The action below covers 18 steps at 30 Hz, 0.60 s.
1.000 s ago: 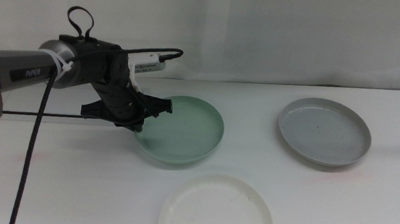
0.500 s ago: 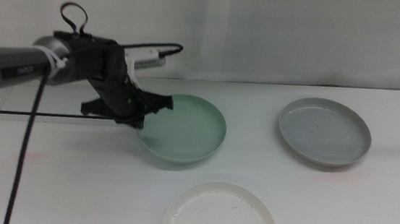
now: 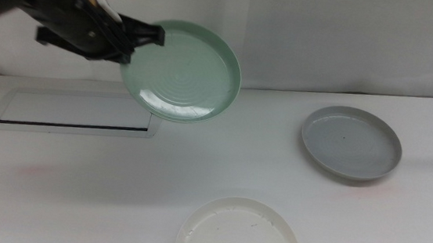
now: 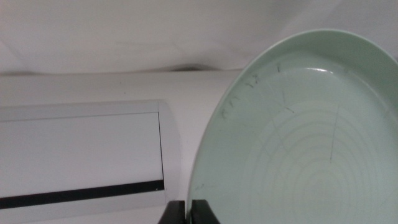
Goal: Stack the three bowls on top of each other.
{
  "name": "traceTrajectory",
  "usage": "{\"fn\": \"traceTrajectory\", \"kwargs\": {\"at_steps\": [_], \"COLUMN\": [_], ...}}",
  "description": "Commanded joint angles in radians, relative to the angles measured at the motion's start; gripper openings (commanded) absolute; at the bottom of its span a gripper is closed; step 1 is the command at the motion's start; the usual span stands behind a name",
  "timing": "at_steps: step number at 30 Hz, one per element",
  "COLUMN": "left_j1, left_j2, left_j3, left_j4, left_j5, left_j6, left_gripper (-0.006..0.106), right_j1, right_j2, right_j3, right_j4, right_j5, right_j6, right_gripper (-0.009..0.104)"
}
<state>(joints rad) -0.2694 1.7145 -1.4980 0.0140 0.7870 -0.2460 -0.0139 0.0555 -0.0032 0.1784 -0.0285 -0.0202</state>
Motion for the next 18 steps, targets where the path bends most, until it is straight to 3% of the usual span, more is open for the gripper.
{"fn": "traceTrajectory", "kwargs": {"at_steps": [1, 9, 18], "left_j1": [-0.003, -0.131, -0.363], "left_j2": [-0.063, -0.272, -0.301], "left_j3": [0.023, 0.26, 0.473], "left_j4": [-0.024, -0.055, -0.048], "left_j5": [0.039, 0.021, -0.107], "left_j6": [0.042, 0.1, -0.016], "left_gripper": [-0.003, -0.003, -0.003], "right_j1": [-0.004, -0.004, -0.004], "right_j2": [-0.003, -0.003, -0.003], "right_j3": [0.038, 0.038, 0.038], "right_j4": [0.0, 0.0, 0.0], "right_j5": [-0.01, -0.01, -0.01], "right_j6": [-0.007, -0.007, -0.007], "right_gripper": [0.103, 0.103, 0.103]}}
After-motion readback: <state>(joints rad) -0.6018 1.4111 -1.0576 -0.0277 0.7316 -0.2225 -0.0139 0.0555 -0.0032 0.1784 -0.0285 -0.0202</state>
